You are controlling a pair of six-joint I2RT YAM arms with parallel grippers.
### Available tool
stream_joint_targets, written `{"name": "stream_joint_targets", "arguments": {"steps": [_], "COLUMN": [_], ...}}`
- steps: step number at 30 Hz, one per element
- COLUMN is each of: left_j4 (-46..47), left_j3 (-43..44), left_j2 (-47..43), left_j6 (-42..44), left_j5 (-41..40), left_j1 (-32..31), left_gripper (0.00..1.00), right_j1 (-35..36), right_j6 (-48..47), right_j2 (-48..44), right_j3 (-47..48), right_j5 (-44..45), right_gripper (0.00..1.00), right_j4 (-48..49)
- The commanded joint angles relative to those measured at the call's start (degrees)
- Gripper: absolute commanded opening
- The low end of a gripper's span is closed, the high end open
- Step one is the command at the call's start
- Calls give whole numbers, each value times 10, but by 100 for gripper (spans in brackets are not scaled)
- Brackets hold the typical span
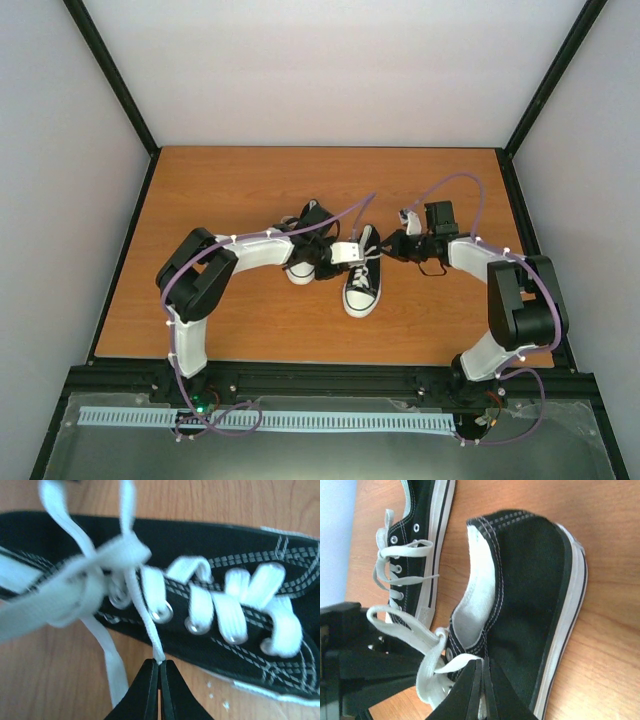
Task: Tie the shoes
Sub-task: Tie the shoelace on the shoe.
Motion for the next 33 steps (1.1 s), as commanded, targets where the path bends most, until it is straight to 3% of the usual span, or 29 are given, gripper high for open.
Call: {"name": "stream_joint_targets", "arguments": {"steps": [1, 11, 12, 14, 17, 20, 22, 26, 29, 33], "left_j4": [-83, -97, -104, -123, -130, -95, -59, 43, 132, 184], "left_j3": [9, -5, 2, 28, 74, 84, 86, 70, 38, 9], "left_j2": [-27, -33, -35, -44, -74, -90, -74, -43, -30, -14], "left_j6": [25, 26, 26, 17, -15, -70, -125, -231, -249, -237], "left_j5": [-10, 7, 16, 33, 64, 90, 80, 15, -14, -41], "left_j1": [8, 10, 10, 10, 8, 8, 6, -11, -26, -35], "left_gripper": [1, 1, 5, 26, 35, 55, 62, 62, 59, 56], "right_j1": [3, 14, 16, 22, 26, 26, 26, 27, 27, 27], "right_j6": [-5, -23, -24, -23, -11, 11, 21, 44, 57, 70], "right_j2": [17, 26, 25, 25, 21, 11, 5, -12, -24, -24], "right_j3": [27, 60, 59, 58, 53, 47, 47, 40, 30, 25], "right_j5": [-12, -27, -27, -27, -24, -18, -10, 2, 14, 9], "right_gripper": [3, 3, 3, 3, 3, 3, 3, 3, 3, 3], "right_j4": [3, -15, -16, -16, -5, 14, 18, 30, 38, 55]}}
